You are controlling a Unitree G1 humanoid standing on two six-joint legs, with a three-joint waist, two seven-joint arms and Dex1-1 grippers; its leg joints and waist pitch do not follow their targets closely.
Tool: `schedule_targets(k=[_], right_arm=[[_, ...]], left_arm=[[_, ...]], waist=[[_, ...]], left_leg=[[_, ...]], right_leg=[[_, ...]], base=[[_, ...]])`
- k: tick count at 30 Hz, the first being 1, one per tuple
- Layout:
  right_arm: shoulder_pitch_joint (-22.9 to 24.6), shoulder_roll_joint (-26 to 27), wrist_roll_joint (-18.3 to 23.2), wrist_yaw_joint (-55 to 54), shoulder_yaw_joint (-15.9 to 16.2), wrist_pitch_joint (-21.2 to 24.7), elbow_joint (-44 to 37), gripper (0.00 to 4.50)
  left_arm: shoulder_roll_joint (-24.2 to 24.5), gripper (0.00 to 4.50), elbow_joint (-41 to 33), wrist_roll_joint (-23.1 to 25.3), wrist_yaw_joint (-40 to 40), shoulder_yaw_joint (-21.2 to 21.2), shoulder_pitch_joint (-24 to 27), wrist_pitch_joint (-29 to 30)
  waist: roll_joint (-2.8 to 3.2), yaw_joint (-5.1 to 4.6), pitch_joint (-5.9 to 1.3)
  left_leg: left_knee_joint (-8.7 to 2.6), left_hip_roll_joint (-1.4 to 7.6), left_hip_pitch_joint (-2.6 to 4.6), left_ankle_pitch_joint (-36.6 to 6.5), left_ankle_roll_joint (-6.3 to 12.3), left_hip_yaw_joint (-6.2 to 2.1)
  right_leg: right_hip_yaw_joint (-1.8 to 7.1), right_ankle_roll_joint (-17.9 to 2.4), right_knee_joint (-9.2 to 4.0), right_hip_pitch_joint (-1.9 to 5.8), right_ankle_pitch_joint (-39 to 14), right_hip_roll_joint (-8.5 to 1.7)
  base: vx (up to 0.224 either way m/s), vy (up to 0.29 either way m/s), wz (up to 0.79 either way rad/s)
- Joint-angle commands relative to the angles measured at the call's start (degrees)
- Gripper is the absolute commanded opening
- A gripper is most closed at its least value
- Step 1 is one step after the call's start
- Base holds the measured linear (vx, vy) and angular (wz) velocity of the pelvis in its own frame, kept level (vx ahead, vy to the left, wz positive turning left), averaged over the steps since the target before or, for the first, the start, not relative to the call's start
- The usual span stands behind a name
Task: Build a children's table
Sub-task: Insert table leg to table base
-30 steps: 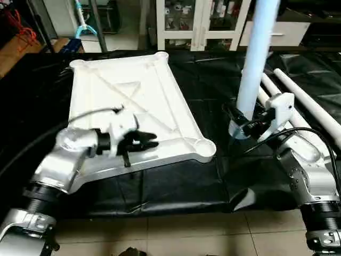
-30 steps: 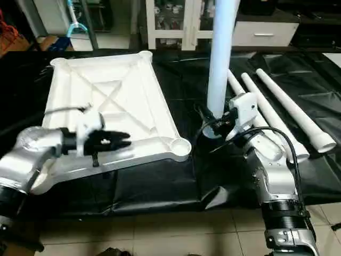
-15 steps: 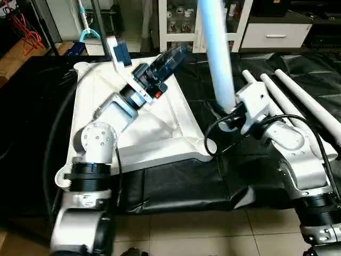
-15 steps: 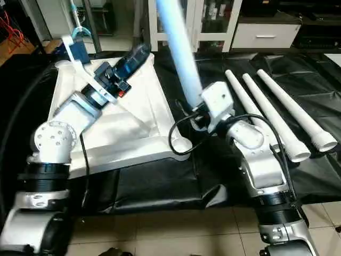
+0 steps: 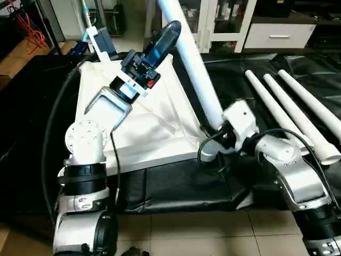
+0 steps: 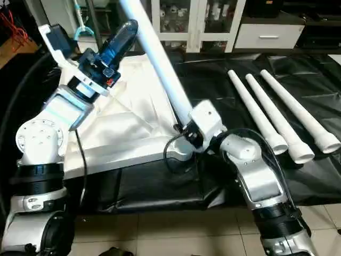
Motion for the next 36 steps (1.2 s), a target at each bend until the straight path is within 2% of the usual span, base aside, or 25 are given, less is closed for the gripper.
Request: schedule_targets(k=[1, 6, 10, 15, 19, 21, 25, 27, 32, 33, 36], right_arm=[[-0.5, -0.1, -0.8, 1.3, 1.5, 0.6, -2.3, 1.93], [-1.6, 1.3, -2.5, -3.9, -1.4, -0.1, -1.6, 1.93], [-2.1, 1.4, -2.3, -4.0, -1.8, 0.3, -1.8, 1.93], [-0.9, 0.4, -2.4, -1.4, -0.2, 1.5, -2.2, 1.93], [0.3, 0.0, -2.2, 0.2, 1.5, 2.7, -2.8, 1.93], [0.3, -0.3, -2.4, 0.7, 1.9, 2.8, -2.9, 1.93], [-0.1, -1.1, -3.7, 1.9, 3.0, 1.7, -3.0, 1.93], [-0.3, -1.6, -4.3, 2.6, 3.7, 1.4, -2.9, 1.93], [-0.2, -2.0, -4.8, 3.3, 4.4, 1.2, -3.0, 1.93], [-0.1, -1.9, -4.9, 3.2, 4.4, 1.2, -3.0, 1.93], [-0.1, -1.8, -5.3, 2.9, 4.3, 1.0, -2.8, 1.93]], left_arm=[[0.5, 3.65, -0.5, 3.0, 0.3, -2.5, 0.2, -1.0], [1.9, 3.65, 4.2, 10.3, 4.4, -3.9, -0.3, -3.7], [1.9, 3.65, 4.0, 10.0, 4.5, -3.2, -0.2, -3.3], [0.8, 3.65, 3.4, 7.6, 4.0, -1.5, -0.9, -3.6], [0.0, 3.65, 1.3, 2.4, 1.8, 0.6, -0.7, -1.4], [0.3, 3.65, 0.5, 2.1, 0.9, 0.2, -0.3, -0.8], [1.0, 3.65, 1.7, 5.8, 1.5, -1.9, 0.0, -0.8], [0.9, 3.65, 3.4, 7.7, 2.1, -2.4, -0.1, -2.1], [0.6, 3.65, 3.8, 6.9, 2.9, -1.5, -0.6, -2.3], [0.6, 3.37, 3.9, 6.8, 3.1, -1.2, -0.8, -2.4], [0.4, 3.17, 4.8, 6.4, 3.8, 0.2, -1.6, -2.3]], waist=[[-0.3, -0.11, -4.09], [-0.07, -0.3, -4.24], [0.06, -0.27, -4.42], [-0.26, -0.18, -4.32], [-0.1, 0.02, -4.33], [-0.16, 0.02, -4.3], [-0.2, 0.01, -4.18], [-0.03, 0.01, -4.15], [-0.04, 0.11, -4.37], [-0.15, 0.11, -4.36], [-0.12, 0.11, -4.34]], left_leg=[[-3.64, 3.13, 1.9, -6.7, 0.72, -1.85], [-3.54, 3.01, 1.88, -5.8, 0.26, -1.87], [-3.48, 3.03, 1.86, -5.4, 0.21, -1.93], [-3.42, 3.0, 1.8, -5.7, 0.99, -1.81], [-3.44, 3.11, 1.85, -6.1, 0.88, -1.86], [-3.47, 3.15, 1.83, -5.7, 1.16, -1.86], [-3.47, 3.09, 1.91, -6.4, 0.97, -1.8], [-3.46, 3.1, 1.99, -6.8, 0.82, -1.84], [-3.4, 3.15, 1.9, -5.7, 0.72, -1.93], [-3.38, 3.11, 1.84, -5.6, 0.96, -1.92], [-3.33, 3.08, 1.82, -5.7, 1.28, -1.9]], right_leg=[[2.66, -12.5, -4.54, 2.6, 1.4, -4.07], [2.6, -12.5, -4.27, 2.49, 3.7, -4.0], [2.55, -13.4, -4.05, 2.65, 5.7, -4.08], [2.56, -14.2, -4.1, 2.73, 5.6, -4.14], [2.54, -14.6, -4.09, 2.7, 4.5, -4.27], [2.53, -14.7, -4.02, 2.61, 5.1, -4.18], [2.6, -13.8, -4.24, 2.58, 3.3, -4.09], [2.62, -13.3, -4.36, 2.55, 2.3, -4.15], [2.58, -13.9, -3.99, 2.64, 5.2, -4.2], [2.58, -14.1, -3.98, 2.67, 5.7, -4.17], [2.55, -14.3, -4.0, 2.66, 5.5, -4.19]], base=[[0.0, 0.0, 0.0], [0.0, 0.0, 0.0], [0.0, 0.0, 0.0], [0.0, 0.0, 0.0], [0.0, 0.0, 0.0], [0.0, 0.0, 0.0], [0.0, 0.0, 0.0], [0.0, 0.0, 0.0], [0.0, 0.0, 0.0], [0.0, 0.0, 0.0], [0.0, 0.0, 0.0]])
